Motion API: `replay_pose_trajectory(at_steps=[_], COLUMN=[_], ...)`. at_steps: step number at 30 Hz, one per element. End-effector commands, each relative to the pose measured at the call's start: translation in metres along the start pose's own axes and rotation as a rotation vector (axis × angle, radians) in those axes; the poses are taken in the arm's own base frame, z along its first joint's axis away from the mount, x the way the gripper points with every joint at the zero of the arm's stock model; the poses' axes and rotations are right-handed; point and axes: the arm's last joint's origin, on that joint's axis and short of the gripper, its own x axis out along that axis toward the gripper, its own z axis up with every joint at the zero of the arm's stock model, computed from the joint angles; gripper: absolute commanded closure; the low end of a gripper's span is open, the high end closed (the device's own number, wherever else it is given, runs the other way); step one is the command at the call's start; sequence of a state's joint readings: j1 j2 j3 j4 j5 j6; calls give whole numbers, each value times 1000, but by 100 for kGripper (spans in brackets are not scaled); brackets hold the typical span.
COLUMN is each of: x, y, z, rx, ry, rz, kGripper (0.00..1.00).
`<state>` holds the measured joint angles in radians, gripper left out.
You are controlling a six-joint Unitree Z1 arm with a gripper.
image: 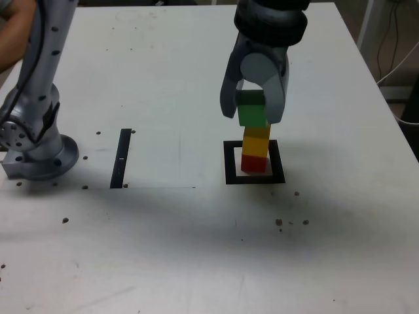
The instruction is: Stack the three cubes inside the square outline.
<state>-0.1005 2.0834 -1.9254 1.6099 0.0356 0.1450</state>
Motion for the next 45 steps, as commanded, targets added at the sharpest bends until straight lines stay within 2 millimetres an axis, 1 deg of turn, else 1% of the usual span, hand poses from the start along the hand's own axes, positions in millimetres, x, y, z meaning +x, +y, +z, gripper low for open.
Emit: replay_pose_trajectory(at_steps=[1,14,15,16,18,20,22,24,33,36,41,45], x=[3,12,13,14,16,18,19,19,19,13,-4,-10], y=[-2,-2,-2,-2,-1,-1,0,0,3,3,3,3], z=[2,11,12,12,13,13,13,13,9,5,-7,-13], rx=[1,1,1,0,0,-1,-2,-4,-12,-12,-14,-15], ry=[19,42,44,46,50,53,55,57,56,37,-10,-26], rz=[-7,-19,-20,-21,-25,-29,-31,-30,-25,-10,23,32], kGripper=[63,62,59,53,38,21,7,3,1,1,1,1])
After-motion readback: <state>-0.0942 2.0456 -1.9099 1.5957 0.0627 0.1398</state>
